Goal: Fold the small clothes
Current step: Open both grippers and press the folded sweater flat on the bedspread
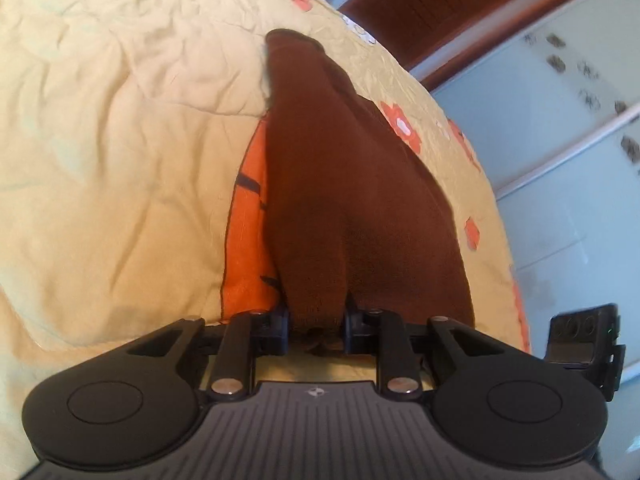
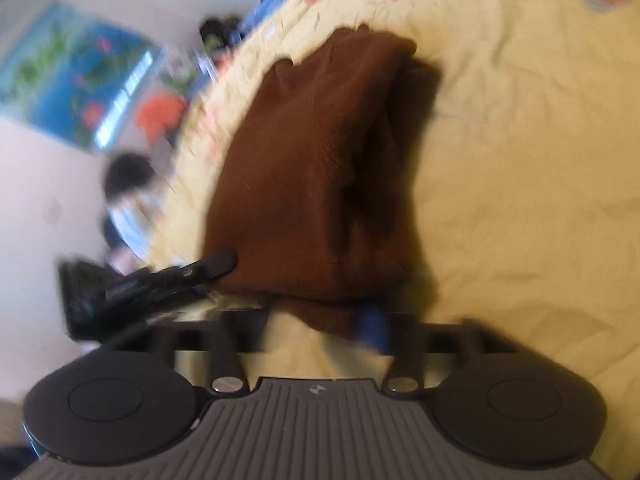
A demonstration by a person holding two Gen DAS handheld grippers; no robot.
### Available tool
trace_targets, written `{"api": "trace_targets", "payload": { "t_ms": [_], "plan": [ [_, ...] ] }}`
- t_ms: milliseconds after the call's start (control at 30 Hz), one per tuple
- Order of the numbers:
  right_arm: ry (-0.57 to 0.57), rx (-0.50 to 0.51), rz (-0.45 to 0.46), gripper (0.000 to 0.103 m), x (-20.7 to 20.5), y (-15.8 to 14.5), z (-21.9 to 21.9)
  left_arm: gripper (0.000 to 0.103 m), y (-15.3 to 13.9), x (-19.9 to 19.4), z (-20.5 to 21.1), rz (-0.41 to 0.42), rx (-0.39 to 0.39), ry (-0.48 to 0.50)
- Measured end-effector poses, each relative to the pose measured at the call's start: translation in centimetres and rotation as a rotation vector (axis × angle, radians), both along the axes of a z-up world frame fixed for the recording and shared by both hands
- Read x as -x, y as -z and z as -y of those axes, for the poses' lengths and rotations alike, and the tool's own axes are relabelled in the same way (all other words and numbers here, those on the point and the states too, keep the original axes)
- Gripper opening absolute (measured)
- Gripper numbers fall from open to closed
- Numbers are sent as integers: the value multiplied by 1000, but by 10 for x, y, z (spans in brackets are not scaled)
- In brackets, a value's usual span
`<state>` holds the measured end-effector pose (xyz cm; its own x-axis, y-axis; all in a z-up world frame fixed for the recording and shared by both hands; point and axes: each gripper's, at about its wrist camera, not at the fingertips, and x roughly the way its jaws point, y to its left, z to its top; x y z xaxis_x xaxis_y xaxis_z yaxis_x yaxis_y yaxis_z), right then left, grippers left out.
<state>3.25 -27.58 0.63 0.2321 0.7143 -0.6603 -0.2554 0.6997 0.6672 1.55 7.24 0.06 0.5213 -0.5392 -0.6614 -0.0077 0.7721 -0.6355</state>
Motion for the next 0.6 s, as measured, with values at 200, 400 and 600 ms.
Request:
{"api": "trace_targets", "payload": {
  "t_ms": [200,400,600],
  "plan": [
    [-5,110,107,10,2,-8,12,20,-2,8,-6,31,-70,28],
    [81,104,155,48,8,-32,32,51,-42,43,8,200,-296,29],
    [224,57,340,70,-31,-74,6,70,-55,39,74,429,-595,172]
  ]
}}
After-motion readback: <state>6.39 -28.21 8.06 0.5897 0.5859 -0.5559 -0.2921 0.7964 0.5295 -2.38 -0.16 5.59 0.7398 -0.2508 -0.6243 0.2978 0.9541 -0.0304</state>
